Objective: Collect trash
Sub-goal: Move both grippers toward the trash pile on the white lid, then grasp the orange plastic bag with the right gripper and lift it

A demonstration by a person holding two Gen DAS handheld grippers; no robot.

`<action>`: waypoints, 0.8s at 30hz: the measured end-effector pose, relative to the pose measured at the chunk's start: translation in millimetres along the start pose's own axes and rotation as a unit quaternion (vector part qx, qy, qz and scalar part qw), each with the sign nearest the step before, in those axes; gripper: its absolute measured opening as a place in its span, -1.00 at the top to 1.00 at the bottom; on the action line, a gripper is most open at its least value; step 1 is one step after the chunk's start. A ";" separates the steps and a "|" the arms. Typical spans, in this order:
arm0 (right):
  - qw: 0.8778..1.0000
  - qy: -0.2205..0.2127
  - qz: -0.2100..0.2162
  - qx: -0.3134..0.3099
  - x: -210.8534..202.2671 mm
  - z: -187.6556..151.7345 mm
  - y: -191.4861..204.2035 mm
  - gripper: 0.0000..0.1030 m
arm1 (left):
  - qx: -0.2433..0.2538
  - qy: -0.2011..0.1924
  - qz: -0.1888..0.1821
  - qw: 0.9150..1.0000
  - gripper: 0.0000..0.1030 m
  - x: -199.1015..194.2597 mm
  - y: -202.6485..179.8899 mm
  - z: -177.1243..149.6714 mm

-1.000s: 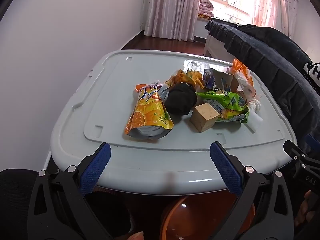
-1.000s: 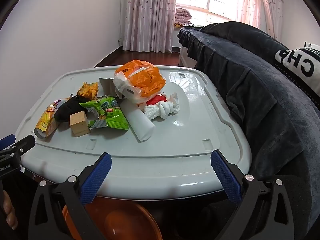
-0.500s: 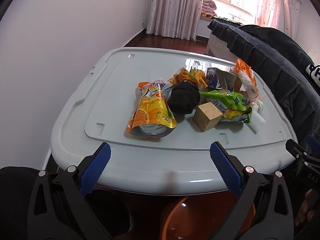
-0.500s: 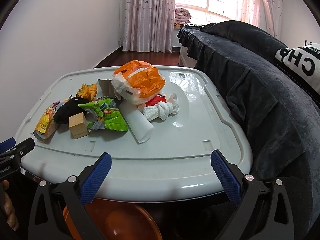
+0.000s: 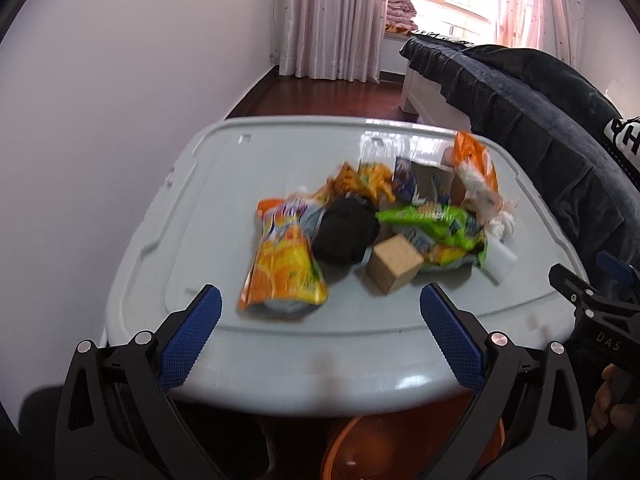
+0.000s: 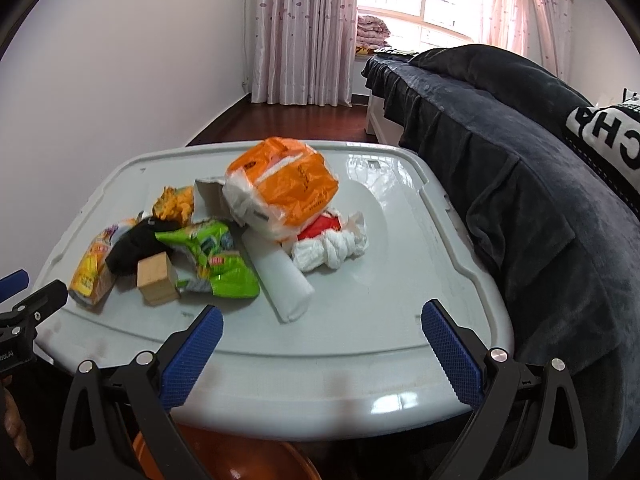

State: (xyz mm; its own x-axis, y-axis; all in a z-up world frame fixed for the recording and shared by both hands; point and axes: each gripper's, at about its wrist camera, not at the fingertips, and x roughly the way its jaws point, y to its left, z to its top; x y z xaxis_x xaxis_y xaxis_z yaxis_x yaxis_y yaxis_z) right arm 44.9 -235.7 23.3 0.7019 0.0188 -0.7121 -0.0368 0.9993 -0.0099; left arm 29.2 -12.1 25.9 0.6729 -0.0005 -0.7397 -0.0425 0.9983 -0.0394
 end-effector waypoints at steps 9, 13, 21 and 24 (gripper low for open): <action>1.000 0.002 0.002 0.006 8.7 25.1 -5.5 -0.90 | 0.015 -0.002 -0.004 1.000 -0.89 6.7 -0.2 34.7; 1.000 0.005 0.005 0.006 13.6 34.0 -6.7 -0.90 | 0.017 -0.003 -0.005 1.000 -0.89 11.2 0.8 42.2; 1.000 0.011 0.003 0.006 21.2 46.6 -6.5 -0.90 | 0.001 -0.007 -0.005 1.000 -0.89 20.8 9.9 34.5; 1.000 0.015 0.005 0.012 23.4 52.0 -4.9 -0.90 | -0.013 -0.009 -0.008 1.000 -0.89 22.4 15.8 34.7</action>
State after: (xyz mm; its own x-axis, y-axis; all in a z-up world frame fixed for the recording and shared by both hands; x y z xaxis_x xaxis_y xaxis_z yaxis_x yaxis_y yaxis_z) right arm 98.5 -238.5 43.2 0.6797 0.0291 -0.7329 -0.0275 0.9995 0.0142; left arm 69.3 5.6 32.0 0.6869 -0.0156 -0.7266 -0.0505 0.9963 -0.0692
